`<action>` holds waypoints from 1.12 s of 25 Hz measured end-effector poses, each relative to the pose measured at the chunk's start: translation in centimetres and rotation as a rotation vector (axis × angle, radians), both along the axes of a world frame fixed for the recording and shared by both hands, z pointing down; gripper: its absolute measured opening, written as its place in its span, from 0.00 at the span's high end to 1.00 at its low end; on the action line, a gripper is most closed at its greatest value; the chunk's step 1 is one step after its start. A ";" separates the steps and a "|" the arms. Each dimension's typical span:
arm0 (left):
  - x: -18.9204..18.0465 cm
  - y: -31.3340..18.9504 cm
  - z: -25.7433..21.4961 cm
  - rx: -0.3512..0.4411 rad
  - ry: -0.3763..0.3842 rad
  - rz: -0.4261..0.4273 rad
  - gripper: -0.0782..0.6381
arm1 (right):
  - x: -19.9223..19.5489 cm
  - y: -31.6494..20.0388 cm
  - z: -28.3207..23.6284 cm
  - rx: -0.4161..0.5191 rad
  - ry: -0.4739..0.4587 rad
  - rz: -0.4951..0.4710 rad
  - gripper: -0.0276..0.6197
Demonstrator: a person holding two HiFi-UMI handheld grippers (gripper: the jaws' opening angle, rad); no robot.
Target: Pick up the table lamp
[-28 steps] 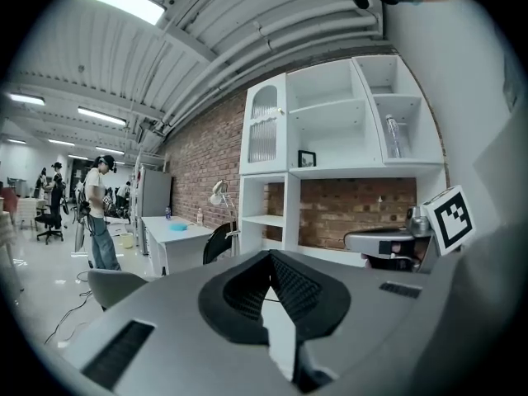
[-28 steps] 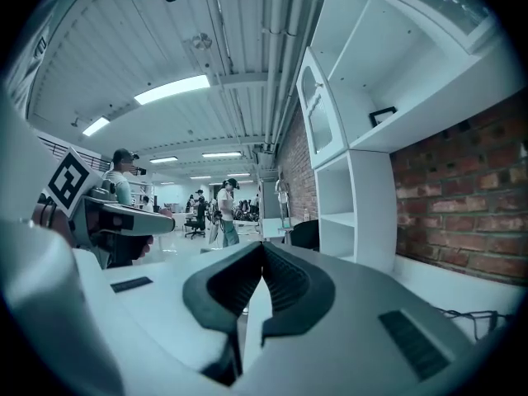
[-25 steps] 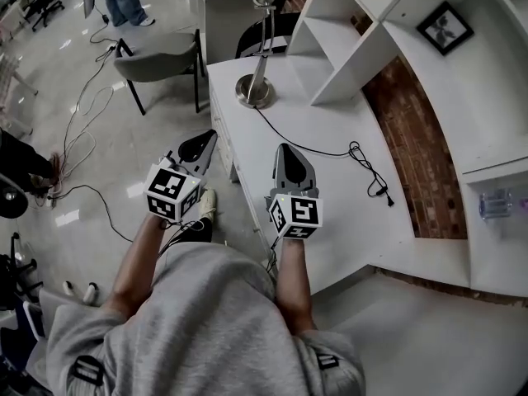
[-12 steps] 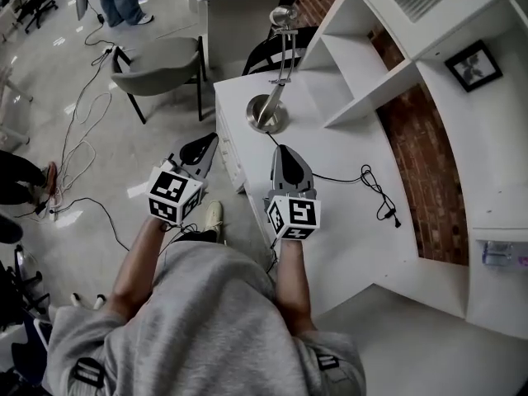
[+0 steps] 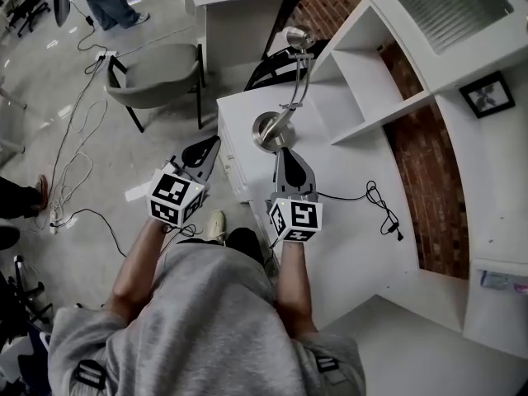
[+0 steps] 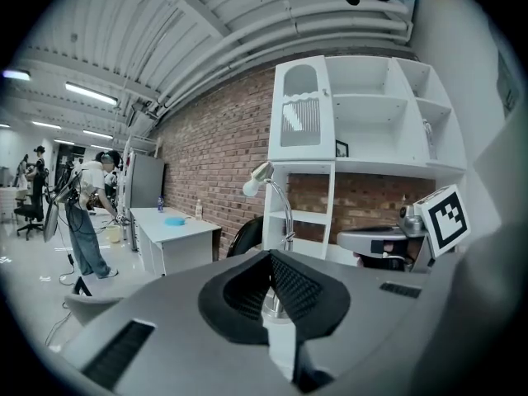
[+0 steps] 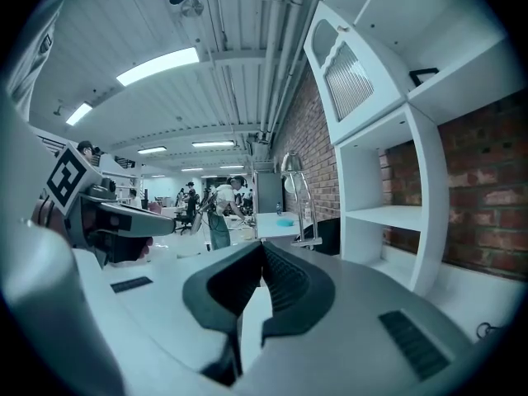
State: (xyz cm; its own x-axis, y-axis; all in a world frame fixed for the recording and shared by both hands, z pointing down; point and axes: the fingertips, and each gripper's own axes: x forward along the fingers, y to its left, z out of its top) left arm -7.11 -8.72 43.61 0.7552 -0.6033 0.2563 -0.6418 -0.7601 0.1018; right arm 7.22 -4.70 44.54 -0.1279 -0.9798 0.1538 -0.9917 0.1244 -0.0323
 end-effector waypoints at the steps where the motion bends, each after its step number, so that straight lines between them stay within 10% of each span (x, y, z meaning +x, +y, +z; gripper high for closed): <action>1: 0.0 -0.5 0.1 0.002 0.001 0.003 0.89 | 0.1 -0.5 0.0 0.003 0.003 0.004 0.92; 28: 3.8 -8.0 3.2 -0.076 -0.030 -0.024 0.89 | 4.5 -9.0 4.0 -0.042 0.063 -0.042 0.92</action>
